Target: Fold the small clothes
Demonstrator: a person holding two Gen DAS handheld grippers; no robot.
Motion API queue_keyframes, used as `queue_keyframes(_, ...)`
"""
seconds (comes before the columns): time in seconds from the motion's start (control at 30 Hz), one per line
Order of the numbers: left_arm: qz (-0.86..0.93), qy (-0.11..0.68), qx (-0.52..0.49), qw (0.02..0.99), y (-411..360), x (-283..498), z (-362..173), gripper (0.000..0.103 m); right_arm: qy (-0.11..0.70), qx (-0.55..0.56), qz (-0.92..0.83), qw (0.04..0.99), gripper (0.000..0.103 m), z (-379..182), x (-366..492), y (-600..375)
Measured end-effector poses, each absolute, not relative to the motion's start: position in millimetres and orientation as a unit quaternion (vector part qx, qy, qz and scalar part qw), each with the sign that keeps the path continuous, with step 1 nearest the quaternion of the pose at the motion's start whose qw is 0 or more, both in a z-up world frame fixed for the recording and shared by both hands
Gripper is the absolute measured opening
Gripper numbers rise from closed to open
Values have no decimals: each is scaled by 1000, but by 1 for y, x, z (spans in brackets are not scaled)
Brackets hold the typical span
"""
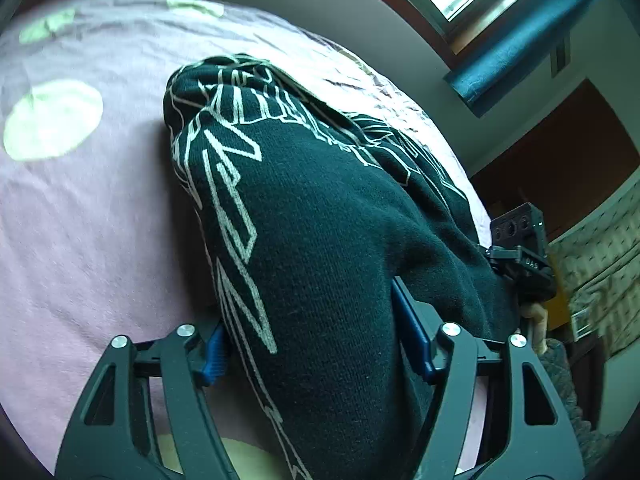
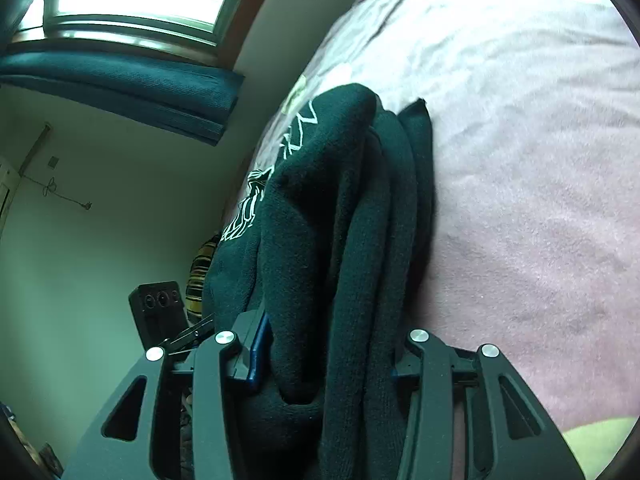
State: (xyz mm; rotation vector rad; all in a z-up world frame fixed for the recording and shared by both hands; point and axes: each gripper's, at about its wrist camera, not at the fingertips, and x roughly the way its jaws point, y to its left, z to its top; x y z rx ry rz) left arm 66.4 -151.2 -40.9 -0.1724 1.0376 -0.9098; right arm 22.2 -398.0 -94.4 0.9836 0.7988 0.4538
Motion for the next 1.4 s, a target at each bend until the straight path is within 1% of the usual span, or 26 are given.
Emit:
queue_keyframes(0.2,-416,469,-72,776,-147,64,-34,62,346,447,192,802,42,-81,7,-396)
queue_keyframes(0.33,-408,462,-71,784,-138,64,-28,61,341,435,188,812,41,-71,-1,-389)
queue_keyframes(0.53,-393,445,-71,801,-111,66,-12,61,331,431,202,815,40,-61,16,-374)
queue_keyframes(0.77,-365,420,-71,828,-67,92,4,61,315,409,235,824,40,-44,60,-332)
queue_keyframes(0.93,-348,425,-70,833,-41,122,-7,61,326,406,247,817,40,-54,95,-304)
queue_keyframes(1.07,-340,462,-84,815,-29,143,-45,62,356,413,232,806,40,-81,112,-289)
queue_keyframes(1.17,-359,450,-110,811,-17,145,-52,64,346,437,241,794,40,-91,110,-293)
queue_keyframes(1.23,-360,446,-104,813,-18,142,-50,65,349,435,244,794,41,-89,111,-292)
queue_keyframes(1.33,-364,443,-115,811,-12,138,-49,69,357,442,239,788,52,-80,121,-286)
queue_keyframes(1.37,-364,442,-121,811,-7,135,-48,72,352,449,236,787,62,-75,122,-287)
queue_keyframes(1.4,-366,439,-128,810,-4,129,-49,78,345,453,231,789,69,-69,127,-286)
